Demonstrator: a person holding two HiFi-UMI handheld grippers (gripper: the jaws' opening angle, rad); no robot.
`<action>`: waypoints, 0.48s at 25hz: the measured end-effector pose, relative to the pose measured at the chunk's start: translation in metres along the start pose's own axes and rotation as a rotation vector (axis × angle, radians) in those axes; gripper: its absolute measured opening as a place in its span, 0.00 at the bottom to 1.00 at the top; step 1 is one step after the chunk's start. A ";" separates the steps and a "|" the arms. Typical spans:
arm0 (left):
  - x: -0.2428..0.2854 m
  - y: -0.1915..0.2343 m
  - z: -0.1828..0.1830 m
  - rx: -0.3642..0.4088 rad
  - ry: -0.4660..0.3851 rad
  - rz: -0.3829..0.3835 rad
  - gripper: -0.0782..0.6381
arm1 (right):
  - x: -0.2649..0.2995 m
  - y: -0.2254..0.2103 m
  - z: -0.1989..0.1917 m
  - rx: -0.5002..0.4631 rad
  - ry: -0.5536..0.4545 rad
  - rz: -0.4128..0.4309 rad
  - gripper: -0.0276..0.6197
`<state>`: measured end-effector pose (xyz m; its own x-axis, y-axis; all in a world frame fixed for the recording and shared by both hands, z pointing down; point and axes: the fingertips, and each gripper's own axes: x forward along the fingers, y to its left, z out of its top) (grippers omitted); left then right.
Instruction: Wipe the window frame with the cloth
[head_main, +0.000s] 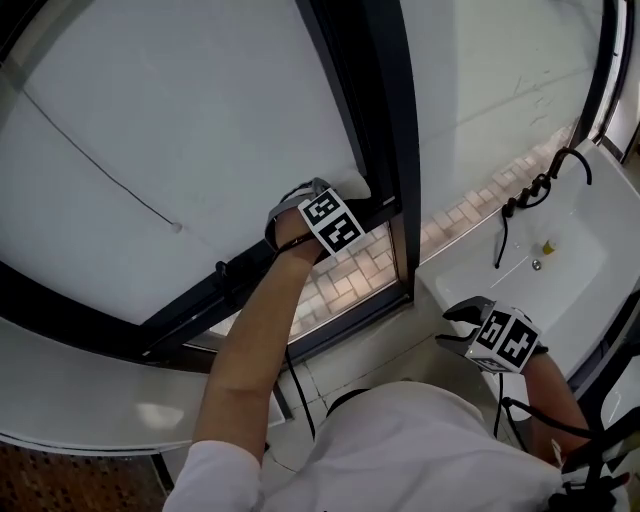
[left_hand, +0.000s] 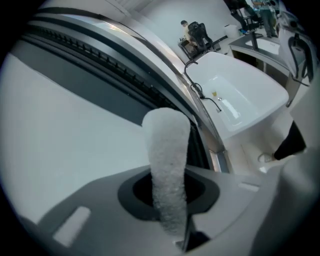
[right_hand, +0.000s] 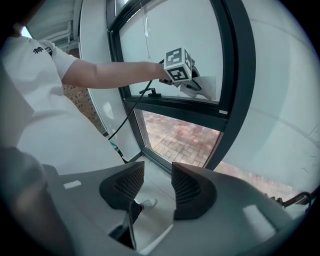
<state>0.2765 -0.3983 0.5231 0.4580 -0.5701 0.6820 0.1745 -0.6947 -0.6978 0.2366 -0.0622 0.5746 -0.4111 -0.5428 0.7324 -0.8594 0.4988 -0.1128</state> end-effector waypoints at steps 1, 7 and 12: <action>0.007 0.000 0.001 -0.004 0.008 0.003 0.23 | -0.001 0.000 -0.002 -0.002 0.012 0.003 0.31; 0.030 -0.006 0.002 0.005 0.044 -0.016 0.23 | -0.001 0.001 -0.014 0.007 0.042 0.009 0.31; 0.039 -0.024 0.003 0.041 0.071 -0.059 0.23 | 0.001 -0.002 -0.015 0.020 0.030 0.015 0.31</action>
<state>0.2930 -0.4028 0.5661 0.3835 -0.5590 0.7352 0.2360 -0.7103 -0.6632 0.2428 -0.0537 0.5853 -0.4151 -0.5142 0.7505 -0.8590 0.4933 -0.1370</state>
